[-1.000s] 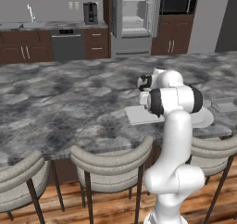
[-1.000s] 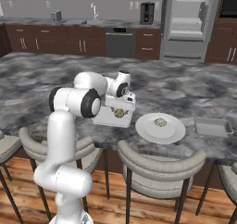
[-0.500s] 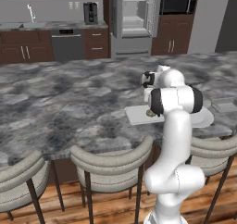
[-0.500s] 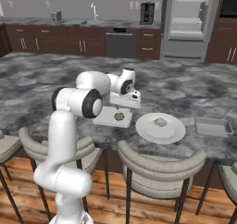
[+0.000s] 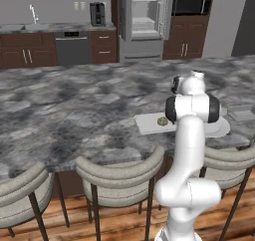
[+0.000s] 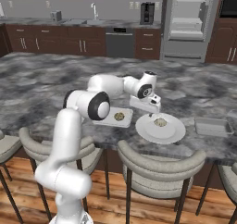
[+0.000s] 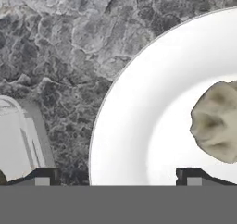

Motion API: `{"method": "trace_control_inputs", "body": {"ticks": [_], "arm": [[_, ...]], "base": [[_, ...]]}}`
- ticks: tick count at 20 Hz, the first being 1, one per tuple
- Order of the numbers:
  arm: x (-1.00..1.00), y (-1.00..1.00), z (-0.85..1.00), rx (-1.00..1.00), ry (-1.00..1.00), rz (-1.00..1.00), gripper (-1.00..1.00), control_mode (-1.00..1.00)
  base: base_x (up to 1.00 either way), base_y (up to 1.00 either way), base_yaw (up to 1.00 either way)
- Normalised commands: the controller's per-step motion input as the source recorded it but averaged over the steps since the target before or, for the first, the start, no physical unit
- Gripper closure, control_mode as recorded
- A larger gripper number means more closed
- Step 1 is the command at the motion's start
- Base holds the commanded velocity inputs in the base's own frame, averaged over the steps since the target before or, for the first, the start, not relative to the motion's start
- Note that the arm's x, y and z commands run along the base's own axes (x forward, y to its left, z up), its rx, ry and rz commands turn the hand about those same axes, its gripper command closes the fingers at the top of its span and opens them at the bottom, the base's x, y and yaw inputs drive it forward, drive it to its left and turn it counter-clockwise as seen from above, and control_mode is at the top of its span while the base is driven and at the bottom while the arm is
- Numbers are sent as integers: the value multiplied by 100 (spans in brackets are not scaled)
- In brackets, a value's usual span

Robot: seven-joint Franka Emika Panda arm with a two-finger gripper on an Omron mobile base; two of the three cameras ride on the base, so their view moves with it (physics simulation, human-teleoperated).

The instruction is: Place two dumplings into each of the tupperware containers and then place the containers in the fridge.

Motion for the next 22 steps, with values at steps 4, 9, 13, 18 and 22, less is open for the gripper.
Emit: {"method": "trace_control_inputs", "body": {"ticks": [4, 9, 13, 18, 22], "arm": [[0, -97, -21, 0, 0, -18, -100, -100], [0, -52, -4, 0, 0, -12, -100, -100], [1, -8, -9, 0, 2, -1, -100, -100], [0, -9, -28, 0, 0, 0, -100, -100], [0, -8, -22, 0, 0, 0, -100, -100]], "base": [[0, 0, 0], [0, 0, 0], [0, 0, 0], [0, 0, 0], [0, 0, 0]]}}
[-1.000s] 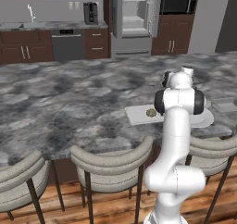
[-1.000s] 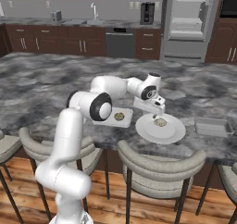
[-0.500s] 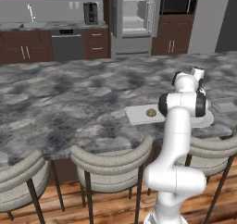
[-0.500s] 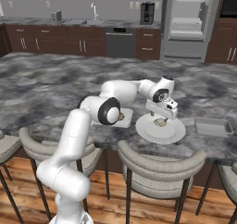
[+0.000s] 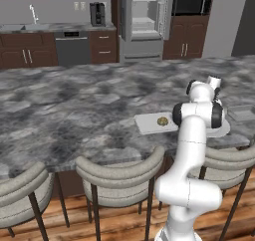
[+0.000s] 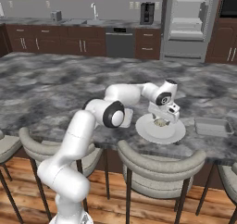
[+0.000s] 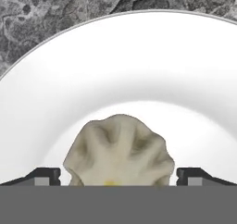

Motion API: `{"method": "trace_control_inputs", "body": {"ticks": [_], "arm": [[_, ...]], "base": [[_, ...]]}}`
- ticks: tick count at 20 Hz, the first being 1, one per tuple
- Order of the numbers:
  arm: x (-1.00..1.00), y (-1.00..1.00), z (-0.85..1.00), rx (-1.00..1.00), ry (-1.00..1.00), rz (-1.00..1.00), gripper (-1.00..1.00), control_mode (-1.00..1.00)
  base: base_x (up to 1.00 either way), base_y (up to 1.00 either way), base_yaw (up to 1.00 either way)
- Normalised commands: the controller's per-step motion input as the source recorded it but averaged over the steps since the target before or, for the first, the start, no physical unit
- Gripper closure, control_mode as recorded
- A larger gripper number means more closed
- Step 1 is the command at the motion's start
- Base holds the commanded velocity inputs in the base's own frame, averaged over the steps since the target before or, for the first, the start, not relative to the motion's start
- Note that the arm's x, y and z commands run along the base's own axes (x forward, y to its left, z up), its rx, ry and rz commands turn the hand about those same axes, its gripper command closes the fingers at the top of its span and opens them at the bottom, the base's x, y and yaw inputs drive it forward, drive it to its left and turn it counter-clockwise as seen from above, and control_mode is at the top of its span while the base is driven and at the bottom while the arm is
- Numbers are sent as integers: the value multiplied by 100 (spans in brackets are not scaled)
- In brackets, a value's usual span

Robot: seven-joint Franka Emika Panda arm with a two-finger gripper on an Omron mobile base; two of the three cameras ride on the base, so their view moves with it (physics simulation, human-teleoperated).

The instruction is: Place two dumplings into each of the tupperware containers and then place the containers in the fridge.

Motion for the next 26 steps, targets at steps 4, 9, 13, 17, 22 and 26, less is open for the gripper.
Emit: {"method": "trace_control_inputs", "body": {"ticks": [4, 9, 13, 17, 22, 26], "arm": [[0, -1, -11, 0, 1, 0, -100, -100], [0, 0, -9, 0, 3, 0, -100, -100], [0, 0, -4, 0, 3, 0, 100, -100], [-6, 0, 3, 0, 0, 0, 100, -100], [-48, 0, 48, 0, -1, 0, 100, -100], [-36, 31, 48, 0, -2, 0, 100, -100]], "base": [[0, 0, 0], [0, 0, 0], [0, 0, 0], [0, 0, 0], [0, 0, 0], [0, 0, 0]]}}
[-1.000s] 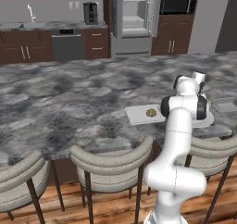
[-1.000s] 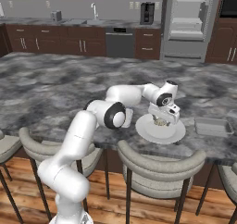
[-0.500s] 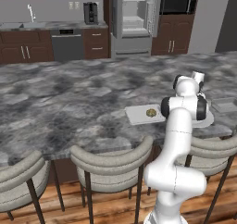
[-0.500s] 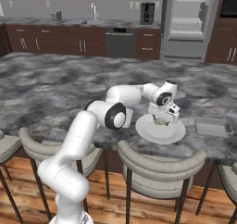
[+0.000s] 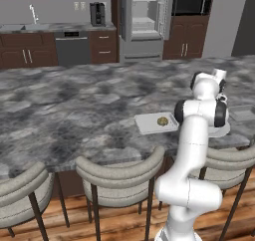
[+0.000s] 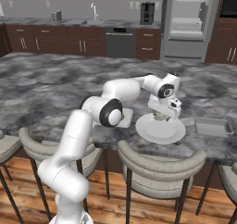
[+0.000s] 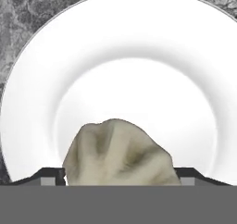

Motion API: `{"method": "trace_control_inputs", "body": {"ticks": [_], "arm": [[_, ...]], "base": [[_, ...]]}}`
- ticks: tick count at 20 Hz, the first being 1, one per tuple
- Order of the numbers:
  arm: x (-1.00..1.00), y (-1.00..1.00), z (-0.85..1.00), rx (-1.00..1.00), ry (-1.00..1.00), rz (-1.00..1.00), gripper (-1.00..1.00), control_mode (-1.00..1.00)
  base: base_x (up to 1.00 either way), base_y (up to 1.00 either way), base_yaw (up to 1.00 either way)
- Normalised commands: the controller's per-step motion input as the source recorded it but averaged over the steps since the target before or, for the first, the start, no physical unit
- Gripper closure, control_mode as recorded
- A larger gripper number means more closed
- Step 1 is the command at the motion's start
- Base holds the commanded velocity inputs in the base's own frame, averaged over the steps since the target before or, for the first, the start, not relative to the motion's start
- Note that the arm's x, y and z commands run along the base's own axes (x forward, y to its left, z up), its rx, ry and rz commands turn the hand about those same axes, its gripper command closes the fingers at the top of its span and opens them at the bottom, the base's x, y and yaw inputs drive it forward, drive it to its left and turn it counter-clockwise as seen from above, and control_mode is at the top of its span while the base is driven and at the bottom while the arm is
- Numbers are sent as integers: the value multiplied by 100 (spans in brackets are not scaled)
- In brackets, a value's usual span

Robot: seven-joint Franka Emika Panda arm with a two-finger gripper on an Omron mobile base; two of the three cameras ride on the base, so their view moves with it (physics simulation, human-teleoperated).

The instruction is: Place two dumplings into each of the tupperware containers and then place the containers in the fridge.

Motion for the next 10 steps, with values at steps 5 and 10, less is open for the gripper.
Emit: {"method": "trace_control_inputs", "body": {"ticks": [5, 10], "arm": [[-21, 95, 18, 0, -5, 0, 100, -100], [-13, 100, 0, -7, 0, 3, 100, -100]], "base": [[0, 0, 0], [0, 0, 0]]}}
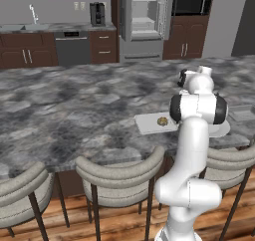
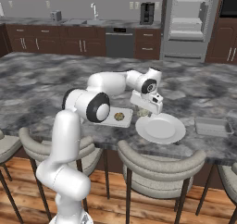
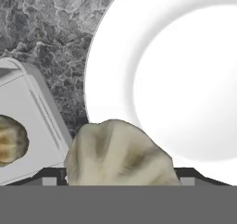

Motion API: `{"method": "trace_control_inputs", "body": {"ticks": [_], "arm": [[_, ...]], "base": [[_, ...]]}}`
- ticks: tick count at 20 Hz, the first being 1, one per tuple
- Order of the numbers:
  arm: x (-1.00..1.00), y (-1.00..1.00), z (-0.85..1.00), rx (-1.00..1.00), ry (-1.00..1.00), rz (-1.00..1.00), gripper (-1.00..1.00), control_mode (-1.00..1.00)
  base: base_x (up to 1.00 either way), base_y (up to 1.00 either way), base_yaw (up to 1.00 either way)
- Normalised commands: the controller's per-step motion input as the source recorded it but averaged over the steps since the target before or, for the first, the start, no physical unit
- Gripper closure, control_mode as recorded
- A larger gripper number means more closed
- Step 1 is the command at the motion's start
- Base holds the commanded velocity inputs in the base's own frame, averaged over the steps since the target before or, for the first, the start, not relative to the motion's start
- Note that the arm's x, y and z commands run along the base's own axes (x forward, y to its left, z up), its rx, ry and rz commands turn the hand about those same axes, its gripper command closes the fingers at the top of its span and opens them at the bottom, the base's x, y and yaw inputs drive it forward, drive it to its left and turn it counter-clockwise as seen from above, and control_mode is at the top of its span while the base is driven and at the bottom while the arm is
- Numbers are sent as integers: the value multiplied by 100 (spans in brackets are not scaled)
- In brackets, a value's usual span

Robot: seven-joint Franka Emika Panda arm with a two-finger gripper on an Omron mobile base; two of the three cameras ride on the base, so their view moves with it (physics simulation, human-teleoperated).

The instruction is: Place two dumplings into each of the tupperware containers and then place the containers in the fridge.

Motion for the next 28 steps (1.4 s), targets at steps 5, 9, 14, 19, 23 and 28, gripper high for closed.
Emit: {"method": "trace_control_inputs", "body": {"ticks": [5, 9, 14, 19, 23, 28], "arm": [[-1, 100, 0, -4, 0, 7, 100, -100], [0, 100, 0, -6, 0, 12, 100, -100], [43, 79, 0, 0, 0, 18, 100, -100], [80, 46, 0, 0, 1, 11, 100, -100], [50, 12, -23, 0, 2, 3, 100, -100], [23, 21, -48, 0, 4, 3, 100, -100]], "base": [[0, 0, 0], [0, 0, 0], [0, 0, 0], [0, 0, 0], [0, 0, 0], [0, 0, 0]]}}
